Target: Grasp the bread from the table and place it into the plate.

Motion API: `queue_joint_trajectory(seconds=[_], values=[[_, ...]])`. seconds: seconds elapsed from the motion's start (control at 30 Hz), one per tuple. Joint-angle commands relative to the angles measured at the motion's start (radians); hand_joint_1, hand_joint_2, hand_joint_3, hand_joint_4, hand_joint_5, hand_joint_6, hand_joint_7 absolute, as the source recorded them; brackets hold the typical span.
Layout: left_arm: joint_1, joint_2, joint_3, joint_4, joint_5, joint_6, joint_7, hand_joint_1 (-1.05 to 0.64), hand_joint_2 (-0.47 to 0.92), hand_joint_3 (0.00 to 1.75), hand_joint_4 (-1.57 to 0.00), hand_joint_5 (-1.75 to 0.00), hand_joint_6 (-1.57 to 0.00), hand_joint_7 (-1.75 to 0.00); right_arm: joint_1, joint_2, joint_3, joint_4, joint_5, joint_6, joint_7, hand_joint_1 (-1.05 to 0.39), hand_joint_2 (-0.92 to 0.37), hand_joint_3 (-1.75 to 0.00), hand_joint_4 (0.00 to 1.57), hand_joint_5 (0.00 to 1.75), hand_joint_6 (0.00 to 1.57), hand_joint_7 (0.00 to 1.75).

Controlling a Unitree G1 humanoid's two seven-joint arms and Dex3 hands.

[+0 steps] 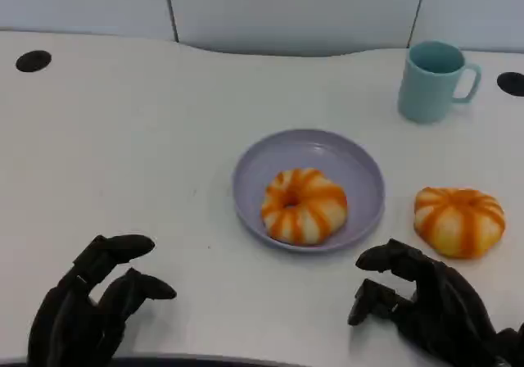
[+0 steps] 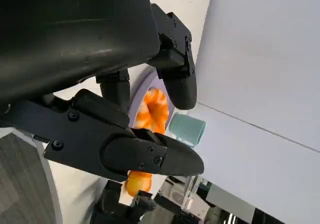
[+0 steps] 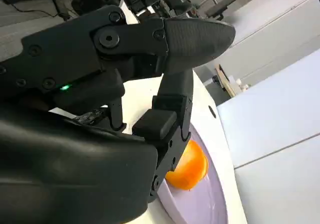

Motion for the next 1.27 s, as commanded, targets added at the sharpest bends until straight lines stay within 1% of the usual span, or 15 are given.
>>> queue_joint_trajectory(seconds=[0.03,0.13,0.3,0.43,0.5,0.53,0.67,0.8,1.03,1.27], values=[[-0.015,0.003,0.024,0.026,-0.02,0.031,-0.015,-0.76,0.92,0.16,-0.26,-1.74,-0.26,-1.33,0.028,-0.016,0.001,-0.009,-0.018,0.01,-0.021,-0.52,-0.92,-0.43,0.71,1.4,0.73,0.9],[-0.027,-0.006,0.033,0.044,-0.027,0.035,-0.027,-0.75,0.92,0.15,-0.28,-1.74,-0.26,-1.35,0.024,-0.019,-0.002,-0.007,-0.014,0.016,-0.017,-0.52,-0.92,-0.44,0.7,1.41,0.72,0.91],[-0.044,-0.015,0.037,0.067,-0.017,0.023,-0.038,-0.73,0.92,0.17,-0.3,-1.75,-0.3,-1.31,0.013,-0.027,-0.01,0.005,-0.012,0.007,-0.009,-0.53,-0.92,-0.42,0.68,1.42,0.69,0.94],[-0.051,-0.018,0.038,0.077,-0.004,0.015,-0.03,-0.73,0.92,0.2,-0.34,-1.72,-0.33,-1.29,-0.005,-0.031,-0.022,0.054,-0.016,-0.036,0.005,-0.53,-0.92,-0.44,0.67,1.43,0.68,0.95],[-0.051,-0.022,0.039,0.071,-0.002,0.031,-0.012,-0.73,0.92,0.2,-0.34,-1.71,-0.33,-1.28,-0.014,-0.034,-0.026,0.07,-0.016,-0.039,0.009,-0.52,-0.92,-0.44,0.67,1.42,0.68,0.94],[-0.051,-0.023,0.04,0.068,-0.002,0.039,-0.004,-0.74,0.92,0.17,-0.33,-1.73,-0.3,-1.31,-0.017,-0.036,-0.027,0.075,-0.017,-0.038,0.007,-0.52,-0.92,-0.44,0.68,1.42,0.68,0.94],[-0.054,-0.025,0.045,0.075,-0.005,0.046,-0.013,-0.73,0.92,0.16,-0.3,-1.75,-0.25,-1.35,-0.026,-0.038,-0.031,0.084,-0.012,-0.033,0.011,-0.5,-0.92,-0.46,0.68,1.41,0.68,0.94],[-0.058,-0.028,0.048,0.085,0.009,0.026,-0.017,-0.74,0.92,0.19,-0.3,-1.75,-0.25,-1.38,-0.03,-0.039,-0.034,0.092,-0.016,-0.037,0.001,-0.52,-0.92,-0.42,0.7,1.41,0.71,0.93],[-0.065,-0.035,0.057,0.093,0.009,0.031,-0.023,-0.75,0.92,0.17,-0.32,-1.75,-0.27,-1.41,-0.034,-0.044,-0.033,0.103,-0.019,-0.05,0.01,-0.51,-0.92,-0.44,0.7,1.42,0.72,0.92],[-0.059,-0.038,0.059,0.08,0.012,0.045,-0.014,-0.75,0.92,0.18,-0.32,-1.75,-0.25,-1.43,-0.036,-0.044,-0.035,0.111,-0.014,-0.054,0.025,-0.5,-0.92,-0.45,0.7,1.41,0.7,0.91]])
